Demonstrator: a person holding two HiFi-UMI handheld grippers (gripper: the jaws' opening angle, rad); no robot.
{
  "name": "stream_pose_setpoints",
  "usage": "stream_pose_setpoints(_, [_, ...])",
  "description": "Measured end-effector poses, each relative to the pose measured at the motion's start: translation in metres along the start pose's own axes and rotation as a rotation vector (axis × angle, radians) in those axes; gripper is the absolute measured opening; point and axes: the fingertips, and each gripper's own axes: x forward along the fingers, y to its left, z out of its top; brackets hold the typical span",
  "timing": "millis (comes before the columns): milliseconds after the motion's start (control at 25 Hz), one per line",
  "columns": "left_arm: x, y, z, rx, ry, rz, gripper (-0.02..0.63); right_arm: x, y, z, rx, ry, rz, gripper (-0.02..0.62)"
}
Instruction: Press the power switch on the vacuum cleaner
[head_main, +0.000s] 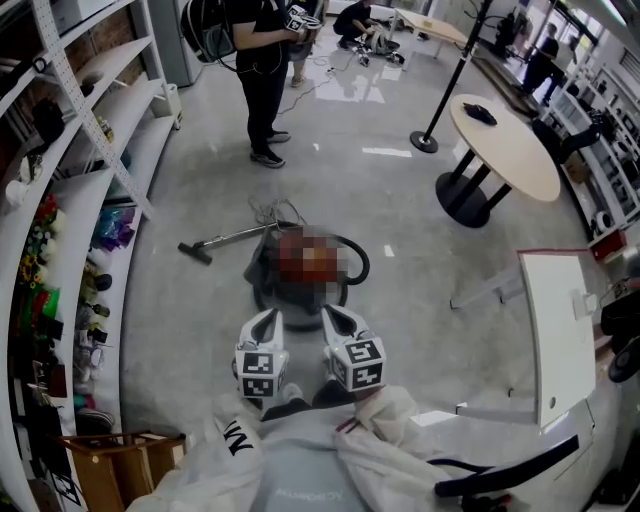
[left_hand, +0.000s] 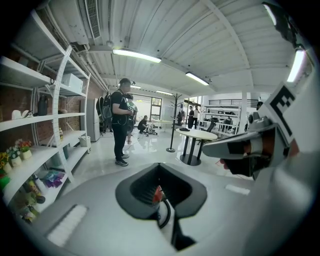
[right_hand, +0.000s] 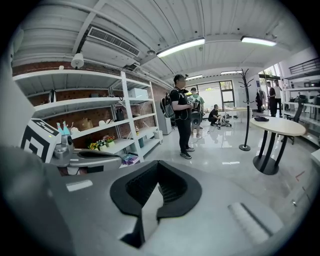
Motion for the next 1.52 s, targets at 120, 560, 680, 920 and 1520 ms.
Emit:
stream_pose_setpoints(120, [0.004, -0.011, 0.005, 0.010, 0.002, -0.013, 0.000, -0.006, -0.008, 0.001, 0.006, 0.002, -0.008, 0.000])
stream_pose_setpoints(560, [0.018, -0.041, 0.017, 0.021, 0.005, 0.002, 0.000, -0.018, -0.035, 0.006, 0.009, -0.007, 0.020, -0.002])
stream_pose_setpoints(680, [0.019, -0.049, 0.015, 0.030, 0.014, 0.006, 0.000, -0.020, -0.040, 0.003, 0.010, -0.007, 0.025, -0.002])
stream_pose_setpoints(920, [0.020, -0.049, 0.012, 0.027, 0.023, 0.024, 0.000, -0.019, -0.040, 0.000, 0.014, -0.003, 0.047, -0.002])
stream_pose_setpoints(1520, [0.026, -0.051, 0.016, 0.031, 0.012, 0.017, 0.000, -0.020, -0.048, 0.001, 0.021, -0.009, 0.028, -0.002])
